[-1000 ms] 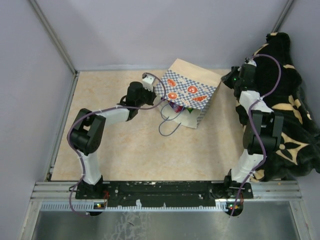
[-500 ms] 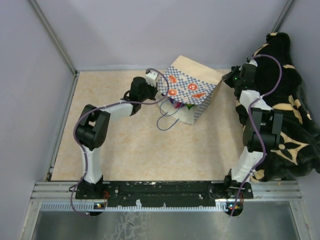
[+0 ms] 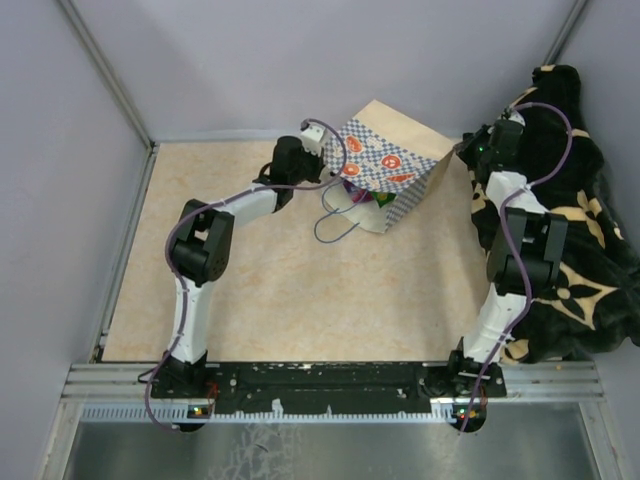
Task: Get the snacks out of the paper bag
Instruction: Adjust the paper bag at the center of the board.
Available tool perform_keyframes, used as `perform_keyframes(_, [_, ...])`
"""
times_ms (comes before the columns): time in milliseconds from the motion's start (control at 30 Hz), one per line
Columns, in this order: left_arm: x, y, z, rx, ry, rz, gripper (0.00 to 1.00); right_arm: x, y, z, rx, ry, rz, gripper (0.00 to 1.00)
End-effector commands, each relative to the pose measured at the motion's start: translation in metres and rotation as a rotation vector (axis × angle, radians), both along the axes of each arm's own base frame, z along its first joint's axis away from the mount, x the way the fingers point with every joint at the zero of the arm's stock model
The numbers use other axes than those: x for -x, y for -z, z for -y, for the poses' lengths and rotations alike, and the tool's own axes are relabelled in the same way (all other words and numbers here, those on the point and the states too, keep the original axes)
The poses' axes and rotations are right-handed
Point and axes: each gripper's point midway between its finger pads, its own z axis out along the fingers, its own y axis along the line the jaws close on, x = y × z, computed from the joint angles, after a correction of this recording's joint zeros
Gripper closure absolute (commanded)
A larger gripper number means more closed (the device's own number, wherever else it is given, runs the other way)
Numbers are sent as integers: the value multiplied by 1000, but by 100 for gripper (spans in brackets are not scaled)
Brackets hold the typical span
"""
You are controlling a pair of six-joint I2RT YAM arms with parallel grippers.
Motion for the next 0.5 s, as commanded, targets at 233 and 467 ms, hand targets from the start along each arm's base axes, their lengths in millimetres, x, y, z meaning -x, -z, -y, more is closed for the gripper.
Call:
perform_keyframes(233, [53, -16, -14, -6, 41, -77, 49, 38, -65, 1, 30, -19, 128, 51])
perform_keyframes(467, [128, -59, -57, 195, 11, -83, 0, 121, -106, -97, 324, -173, 213, 19])
